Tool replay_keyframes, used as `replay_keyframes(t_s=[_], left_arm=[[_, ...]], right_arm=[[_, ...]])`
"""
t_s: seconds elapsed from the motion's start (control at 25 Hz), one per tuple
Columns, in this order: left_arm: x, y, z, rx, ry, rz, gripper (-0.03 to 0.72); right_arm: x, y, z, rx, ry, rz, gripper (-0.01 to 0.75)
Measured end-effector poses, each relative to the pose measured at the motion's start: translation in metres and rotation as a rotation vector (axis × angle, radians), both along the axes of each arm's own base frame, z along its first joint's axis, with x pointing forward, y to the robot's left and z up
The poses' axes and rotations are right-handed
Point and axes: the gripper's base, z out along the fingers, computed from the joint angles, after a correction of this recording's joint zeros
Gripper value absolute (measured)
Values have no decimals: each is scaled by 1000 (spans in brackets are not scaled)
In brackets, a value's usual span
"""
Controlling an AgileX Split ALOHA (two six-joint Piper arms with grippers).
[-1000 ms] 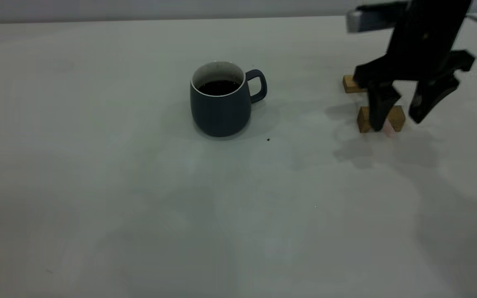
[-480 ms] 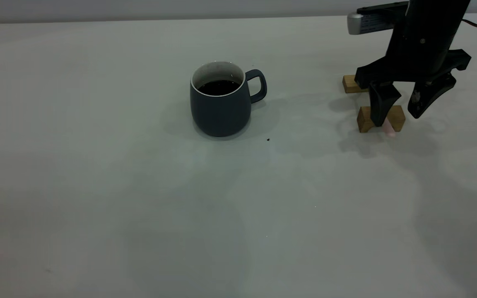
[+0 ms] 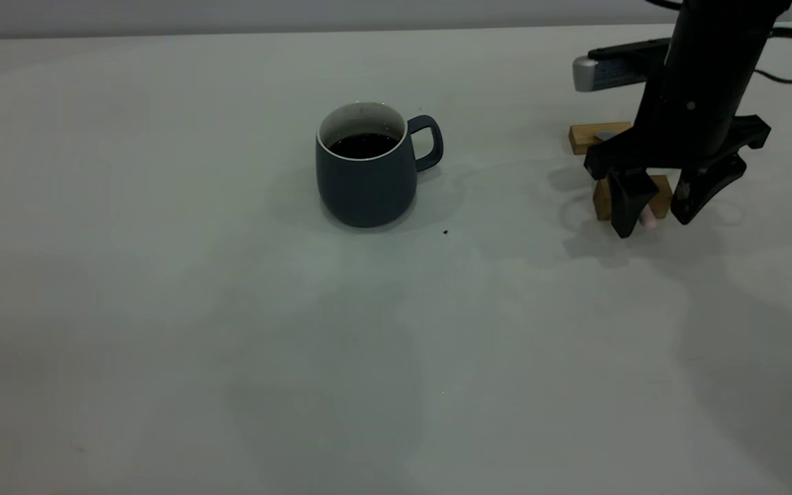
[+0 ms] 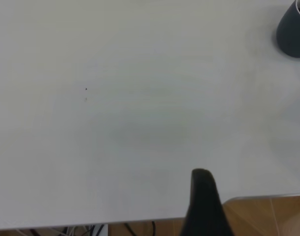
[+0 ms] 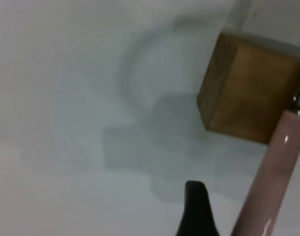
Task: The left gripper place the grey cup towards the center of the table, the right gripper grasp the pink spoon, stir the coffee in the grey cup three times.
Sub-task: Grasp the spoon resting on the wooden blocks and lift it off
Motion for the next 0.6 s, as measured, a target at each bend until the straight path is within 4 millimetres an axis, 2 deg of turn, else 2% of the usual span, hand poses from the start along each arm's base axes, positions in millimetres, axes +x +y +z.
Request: replay_keyframes(t_s=[0.12, 0.24, 0.32, 0.36, 0.48, 0.6], left_arm=[[0, 0, 0, 0, 0, 0, 591], [0, 0, 0, 0, 0, 0, 591], [0, 0, 0, 0, 0, 0, 591], [0, 0, 0, 0, 0, 0, 591], [0, 0, 0, 0, 0, 0, 591], [0, 0, 0, 0, 0, 0, 591]], right_arm=[[2, 0, 0, -3, -26, 8, 519], [3, 0, 0, -6, -37, -1, 331], [3, -1, 0, -10, -37, -6, 167], [4, -1, 2, -13, -37, -4, 123], [4, -2, 20, -24, -22, 6, 128], [12, 1, 66, -13, -46, -6, 128]])
